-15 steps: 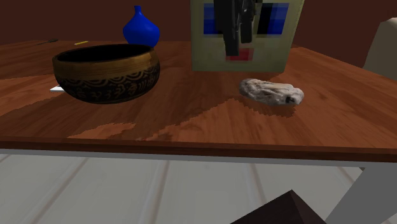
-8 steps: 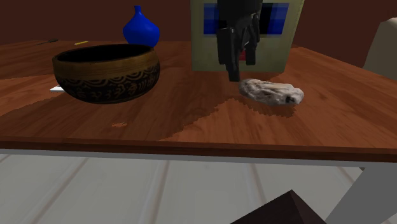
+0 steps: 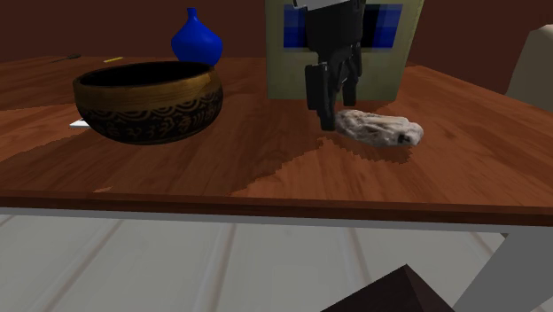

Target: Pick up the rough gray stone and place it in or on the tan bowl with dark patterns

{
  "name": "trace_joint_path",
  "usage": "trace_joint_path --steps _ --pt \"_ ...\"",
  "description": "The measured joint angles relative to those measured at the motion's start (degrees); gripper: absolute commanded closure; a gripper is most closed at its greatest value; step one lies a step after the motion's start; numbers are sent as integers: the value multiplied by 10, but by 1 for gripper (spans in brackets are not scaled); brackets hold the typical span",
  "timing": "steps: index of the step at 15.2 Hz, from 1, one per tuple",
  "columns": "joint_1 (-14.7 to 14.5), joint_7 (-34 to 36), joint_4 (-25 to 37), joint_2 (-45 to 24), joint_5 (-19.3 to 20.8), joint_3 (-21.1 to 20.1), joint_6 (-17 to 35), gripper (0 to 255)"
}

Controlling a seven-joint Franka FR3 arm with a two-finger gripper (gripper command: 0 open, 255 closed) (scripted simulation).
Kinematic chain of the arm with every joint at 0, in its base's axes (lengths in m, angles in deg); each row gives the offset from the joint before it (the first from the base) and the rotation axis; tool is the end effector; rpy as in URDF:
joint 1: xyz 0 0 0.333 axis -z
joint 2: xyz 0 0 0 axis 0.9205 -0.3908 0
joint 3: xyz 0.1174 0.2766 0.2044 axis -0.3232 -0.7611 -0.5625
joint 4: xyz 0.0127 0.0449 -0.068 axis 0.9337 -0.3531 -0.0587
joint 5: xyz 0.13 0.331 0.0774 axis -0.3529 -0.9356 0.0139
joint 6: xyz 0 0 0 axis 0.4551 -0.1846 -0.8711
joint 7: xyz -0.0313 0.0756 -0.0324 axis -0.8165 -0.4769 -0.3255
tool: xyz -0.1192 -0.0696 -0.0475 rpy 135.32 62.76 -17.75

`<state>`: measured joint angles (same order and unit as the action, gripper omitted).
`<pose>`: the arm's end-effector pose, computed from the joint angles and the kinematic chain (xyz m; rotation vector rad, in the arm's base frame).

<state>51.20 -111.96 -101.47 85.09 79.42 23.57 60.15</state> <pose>0.3400 -0.0828 0.5025 2.8502 0.7668 -0.1906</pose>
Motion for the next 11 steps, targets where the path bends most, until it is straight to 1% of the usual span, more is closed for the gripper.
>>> trace_joint_path --steps 3,4,11 --pt "0 0 -1 0 0 0 1 0" --pt "0 0 -1 0 0 0 1 255" --pt "0 0 0 0 0 0 1 255"
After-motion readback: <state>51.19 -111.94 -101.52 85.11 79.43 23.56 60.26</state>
